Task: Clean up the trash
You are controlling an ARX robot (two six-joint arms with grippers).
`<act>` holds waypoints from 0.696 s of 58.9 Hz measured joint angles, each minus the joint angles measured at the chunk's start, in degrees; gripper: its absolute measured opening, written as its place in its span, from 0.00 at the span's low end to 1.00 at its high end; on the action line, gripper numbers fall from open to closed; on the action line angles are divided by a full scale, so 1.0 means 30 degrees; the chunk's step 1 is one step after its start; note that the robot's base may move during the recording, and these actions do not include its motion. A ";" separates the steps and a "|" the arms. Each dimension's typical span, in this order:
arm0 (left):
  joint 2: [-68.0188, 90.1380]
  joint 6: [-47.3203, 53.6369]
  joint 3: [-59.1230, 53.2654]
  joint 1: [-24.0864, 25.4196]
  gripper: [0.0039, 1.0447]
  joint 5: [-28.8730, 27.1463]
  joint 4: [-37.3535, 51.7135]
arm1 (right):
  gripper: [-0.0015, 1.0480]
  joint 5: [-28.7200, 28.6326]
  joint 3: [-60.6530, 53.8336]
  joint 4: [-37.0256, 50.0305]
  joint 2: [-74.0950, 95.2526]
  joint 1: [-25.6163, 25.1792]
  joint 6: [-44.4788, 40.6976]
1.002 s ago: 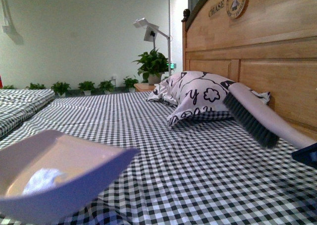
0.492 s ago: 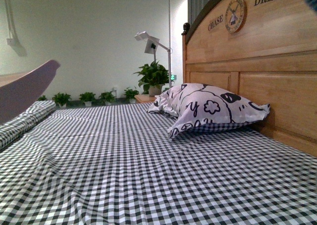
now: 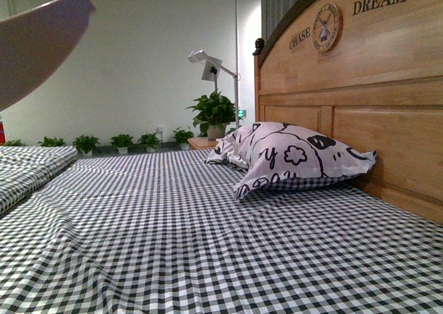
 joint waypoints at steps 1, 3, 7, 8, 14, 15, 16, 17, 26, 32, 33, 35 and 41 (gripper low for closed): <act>-0.0131 0.0000 -0.0036 -0.0066 0.27 -0.0109 -0.0066 | 0.19 -0.0029 -0.0029 -0.0051 -0.0095 0.0000 0.0022; -0.0750 -0.0007 -0.0182 -0.0444 0.27 -0.0670 -0.0299 | 0.19 -0.0168 -0.0168 -0.0233 -0.0597 -0.0007 0.0211; -0.1362 -0.0044 -0.0306 -0.0940 0.27 -0.1260 -0.0590 | 0.19 -0.0233 -0.0248 -0.0678 -0.1115 -0.0153 0.0211; -0.1435 -0.0080 -0.0306 -0.1005 0.27 -0.1282 -0.0663 | 0.19 -0.0255 -0.0262 -0.0750 -0.1173 -0.0204 0.0211; -0.1785 -0.0270 -0.0342 -0.1537 0.27 -0.1690 -0.1064 | 0.19 -0.0342 -0.0299 -0.1552 -0.1639 -0.0670 0.0124; -0.1807 -0.0284 -0.0350 -0.1574 0.27 -0.1705 -0.1086 | 0.19 -0.0357 -0.0299 -0.1668 -0.1719 -0.0772 0.0073; -0.1807 -0.0291 -0.0350 -0.1603 0.27 -0.1683 -0.1093 | 0.19 -0.0401 -0.0299 -0.1734 -0.1770 -0.0838 -0.0022; -0.1814 -0.0291 -0.0350 -0.1610 0.27 -0.1676 -0.1100 | 0.19 -0.0401 -0.0299 -0.1749 -0.1778 -0.0867 -0.0029; -0.1814 -0.0350 -0.0364 -0.1654 0.27 -0.1756 -0.1129 | 0.19 -0.0342 -0.0299 -0.1851 -0.1749 -0.0984 -0.0138; -0.1829 -0.0357 -0.0364 -0.1654 0.27 -0.1734 -0.1129 | 0.19 -0.0277 -0.0299 -0.1851 -0.1741 -0.0991 -0.0160; -0.1829 -0.0350 -0.0364 -0.1654 0.27 -0.1734 -0.1129 | 0.19 -0.0277 -0.0299 -0.1851 -0.1741 -0.0991 -0.0160; -0.1829 -0.0350 -0.0364 -0.1654 0.27 -0.1741 -0.1129 | 0.19 -0.0277 -0.0299 -0.1851 -0.1741 -0.0991 -0.0168; -0.1836 -0.0357 -0.0364 -0.1654 0.27 -0.1741 -0.1129 | 0.19 -0.0299 -0.0299 -0.1851 -0.1749 -0.0991 -0.0175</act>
